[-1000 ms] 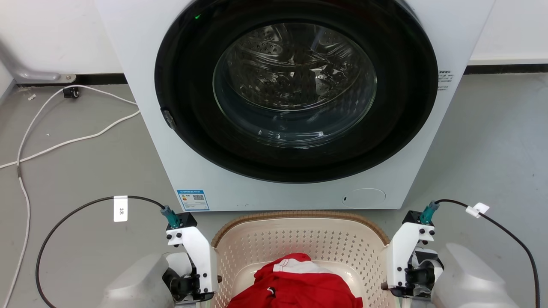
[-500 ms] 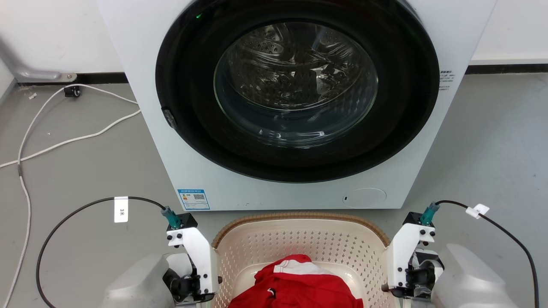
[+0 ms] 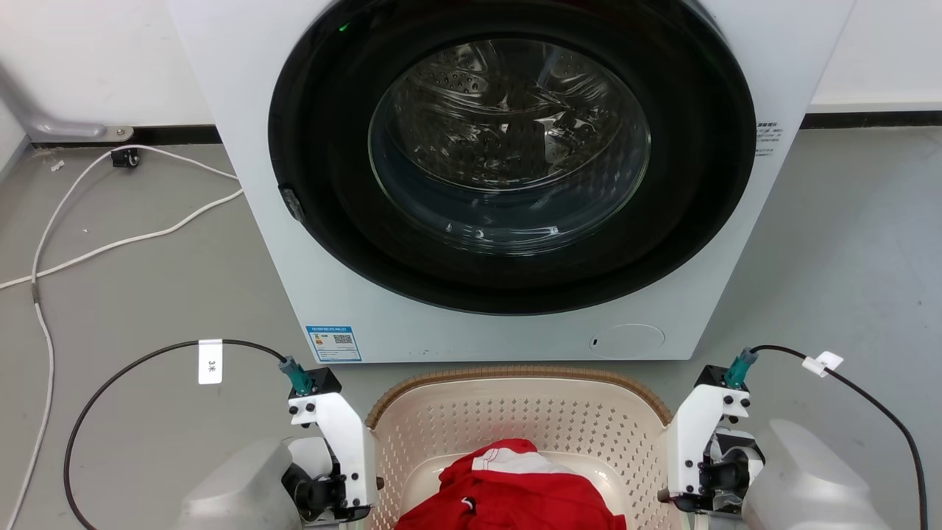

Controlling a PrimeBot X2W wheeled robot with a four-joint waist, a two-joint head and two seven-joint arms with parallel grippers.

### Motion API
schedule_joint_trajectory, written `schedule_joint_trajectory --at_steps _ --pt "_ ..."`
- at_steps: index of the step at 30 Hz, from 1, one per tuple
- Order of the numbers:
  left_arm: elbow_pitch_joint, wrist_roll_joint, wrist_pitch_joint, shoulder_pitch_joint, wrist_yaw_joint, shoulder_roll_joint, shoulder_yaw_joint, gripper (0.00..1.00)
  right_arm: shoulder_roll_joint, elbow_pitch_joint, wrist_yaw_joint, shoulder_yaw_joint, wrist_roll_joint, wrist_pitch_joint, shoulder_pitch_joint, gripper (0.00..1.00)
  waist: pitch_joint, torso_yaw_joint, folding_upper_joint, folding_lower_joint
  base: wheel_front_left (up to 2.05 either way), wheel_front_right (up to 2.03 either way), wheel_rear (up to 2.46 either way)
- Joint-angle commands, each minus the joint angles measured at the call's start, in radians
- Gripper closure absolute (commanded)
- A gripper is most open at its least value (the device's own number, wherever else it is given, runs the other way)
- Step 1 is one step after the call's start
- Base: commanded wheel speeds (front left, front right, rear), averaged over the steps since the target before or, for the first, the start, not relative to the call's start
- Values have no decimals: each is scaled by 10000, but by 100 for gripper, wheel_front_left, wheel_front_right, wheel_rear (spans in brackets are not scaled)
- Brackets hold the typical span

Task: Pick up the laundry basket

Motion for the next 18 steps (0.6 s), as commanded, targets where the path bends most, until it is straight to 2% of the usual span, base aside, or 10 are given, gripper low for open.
schedule_joint_trajectory --at_steps 1,18 --pt "-9 -44 -39 137 -45 -1 5 100 13 -17 27 -70 -57 38 141 100 4 6 0 0 0 0 0" --pt "-1 -131 -134 143 -43 -25 -91 100 38 -16 27 -614 -508 50 192 100 -5 6 0 0 0 0 0"
